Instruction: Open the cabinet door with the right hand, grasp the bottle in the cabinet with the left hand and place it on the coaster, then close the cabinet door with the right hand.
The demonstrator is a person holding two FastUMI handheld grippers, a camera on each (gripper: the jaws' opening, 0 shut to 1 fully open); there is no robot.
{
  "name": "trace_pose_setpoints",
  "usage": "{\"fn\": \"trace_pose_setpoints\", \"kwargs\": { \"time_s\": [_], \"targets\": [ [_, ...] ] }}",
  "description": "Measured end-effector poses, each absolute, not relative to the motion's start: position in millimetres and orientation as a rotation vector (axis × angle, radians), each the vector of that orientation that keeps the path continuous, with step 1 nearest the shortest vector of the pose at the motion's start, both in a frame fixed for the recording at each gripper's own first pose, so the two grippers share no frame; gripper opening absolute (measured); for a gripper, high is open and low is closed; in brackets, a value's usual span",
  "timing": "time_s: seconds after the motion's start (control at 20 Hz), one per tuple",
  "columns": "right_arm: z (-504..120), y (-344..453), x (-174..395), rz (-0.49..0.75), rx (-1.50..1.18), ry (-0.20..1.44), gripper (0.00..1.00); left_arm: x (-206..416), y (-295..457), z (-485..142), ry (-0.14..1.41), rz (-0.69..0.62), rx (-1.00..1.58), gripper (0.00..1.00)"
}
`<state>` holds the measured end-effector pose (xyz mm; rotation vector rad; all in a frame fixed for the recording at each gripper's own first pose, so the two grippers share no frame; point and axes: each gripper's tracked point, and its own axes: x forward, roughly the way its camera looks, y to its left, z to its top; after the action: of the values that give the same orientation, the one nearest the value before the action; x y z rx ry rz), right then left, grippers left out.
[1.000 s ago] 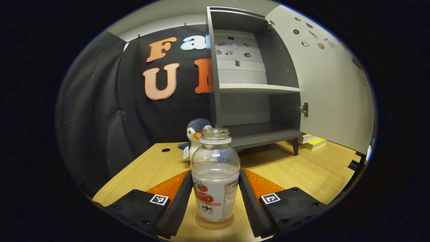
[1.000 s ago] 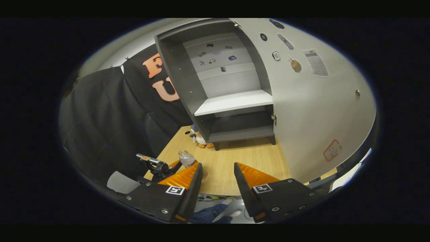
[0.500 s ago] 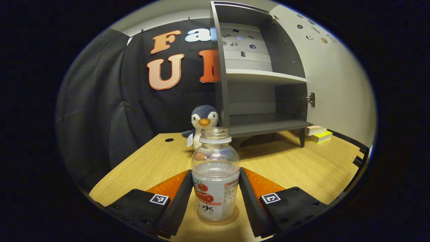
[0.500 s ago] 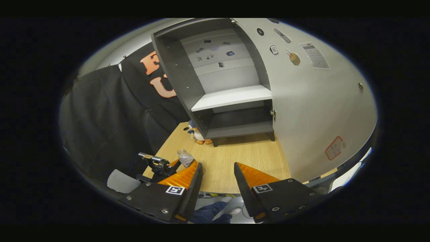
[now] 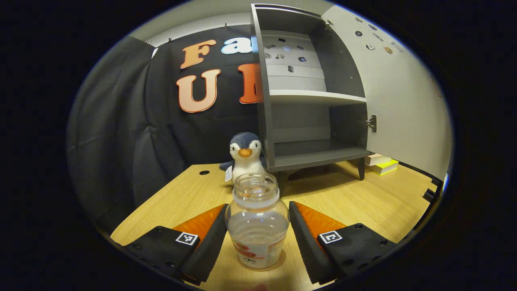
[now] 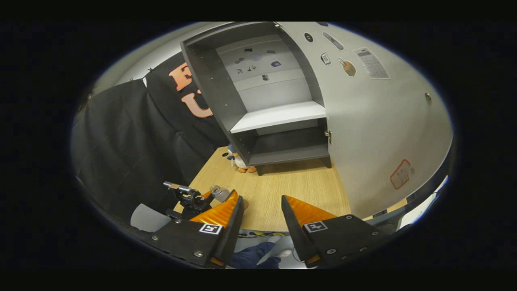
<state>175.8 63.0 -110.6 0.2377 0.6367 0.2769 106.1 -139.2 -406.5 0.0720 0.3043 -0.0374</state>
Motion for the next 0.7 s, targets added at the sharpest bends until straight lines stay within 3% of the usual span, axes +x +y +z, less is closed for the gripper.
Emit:
{"fn": "trace_pose_setpoints", "kwargs": {
  "time_s": [0.7],
  "targets": [
    [-102.7,63.8,175.4,0.271,0.256,0.598,0.59,97.6,-142.0,-350.6,0.248,-0.035,0.093,0.96]
  ]
}}
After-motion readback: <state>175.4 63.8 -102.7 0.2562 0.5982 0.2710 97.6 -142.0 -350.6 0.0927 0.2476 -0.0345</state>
